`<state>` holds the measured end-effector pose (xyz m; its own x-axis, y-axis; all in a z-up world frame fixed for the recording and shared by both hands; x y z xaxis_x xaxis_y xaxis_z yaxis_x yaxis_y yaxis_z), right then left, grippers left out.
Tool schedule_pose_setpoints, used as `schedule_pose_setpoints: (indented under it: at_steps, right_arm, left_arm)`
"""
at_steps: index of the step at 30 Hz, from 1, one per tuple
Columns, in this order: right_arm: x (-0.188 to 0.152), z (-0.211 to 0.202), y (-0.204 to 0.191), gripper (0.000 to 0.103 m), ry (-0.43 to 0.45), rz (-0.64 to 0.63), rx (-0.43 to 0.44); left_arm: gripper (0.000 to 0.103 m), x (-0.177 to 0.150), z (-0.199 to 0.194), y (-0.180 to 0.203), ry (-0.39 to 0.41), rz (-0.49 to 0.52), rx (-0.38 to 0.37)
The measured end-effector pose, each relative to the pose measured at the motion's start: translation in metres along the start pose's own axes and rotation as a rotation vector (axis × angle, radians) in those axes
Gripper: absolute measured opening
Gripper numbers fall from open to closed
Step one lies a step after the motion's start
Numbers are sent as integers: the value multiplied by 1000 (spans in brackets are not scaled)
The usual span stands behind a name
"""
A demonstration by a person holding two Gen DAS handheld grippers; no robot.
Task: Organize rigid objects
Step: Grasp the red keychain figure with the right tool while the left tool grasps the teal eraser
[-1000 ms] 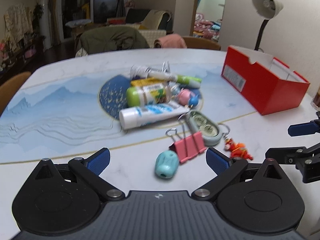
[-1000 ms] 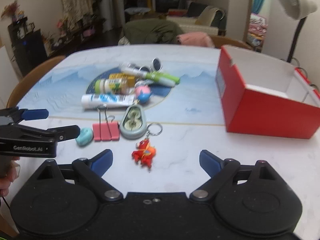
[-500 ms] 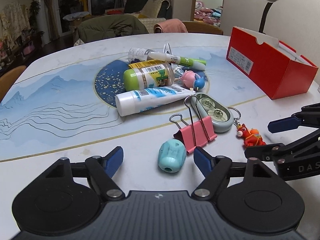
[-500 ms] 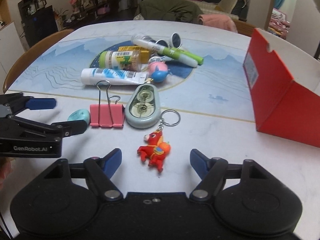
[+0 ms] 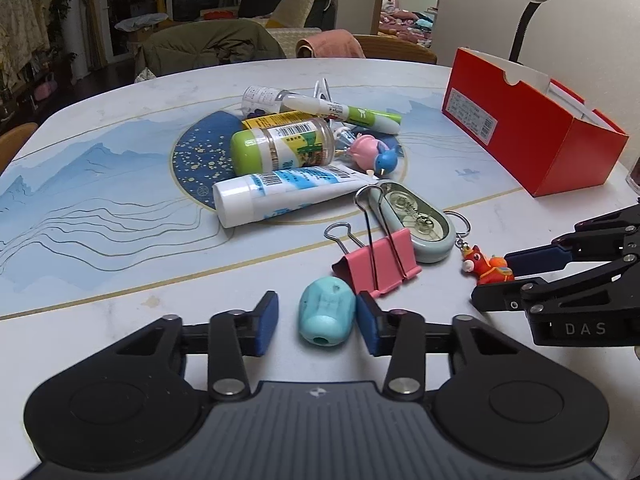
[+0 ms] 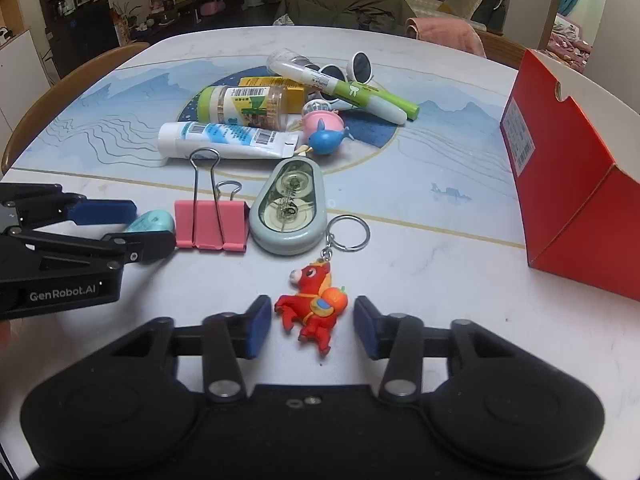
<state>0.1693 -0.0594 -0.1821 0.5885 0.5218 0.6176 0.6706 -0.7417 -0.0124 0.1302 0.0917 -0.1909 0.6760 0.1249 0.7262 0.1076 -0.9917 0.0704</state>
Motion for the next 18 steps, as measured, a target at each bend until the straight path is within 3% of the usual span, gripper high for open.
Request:
schedule_pose_setpoints:
  at_steps: [3,18]
  right_arm:
    - [-1,-2,1,39,3,7,7]
    - [16,-55,29,38,86,98,48]
  left_arm:
    - [30,1,-2,1,4,7,22]
    - [30,22,-40,13,16,-19,-3]
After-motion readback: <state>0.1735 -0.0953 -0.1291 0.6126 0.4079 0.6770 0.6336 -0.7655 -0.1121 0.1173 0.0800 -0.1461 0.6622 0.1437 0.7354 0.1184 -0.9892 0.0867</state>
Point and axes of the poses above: each gripper's, at about its wrist camera, not at the fingertips, and z roughly the way its jaws point, y to its right, x to its top, the point moved 3 cm from there along z, roughly the way its jaws point, and after that the axes turned 4 degrees about y, right-handed, at the moved point
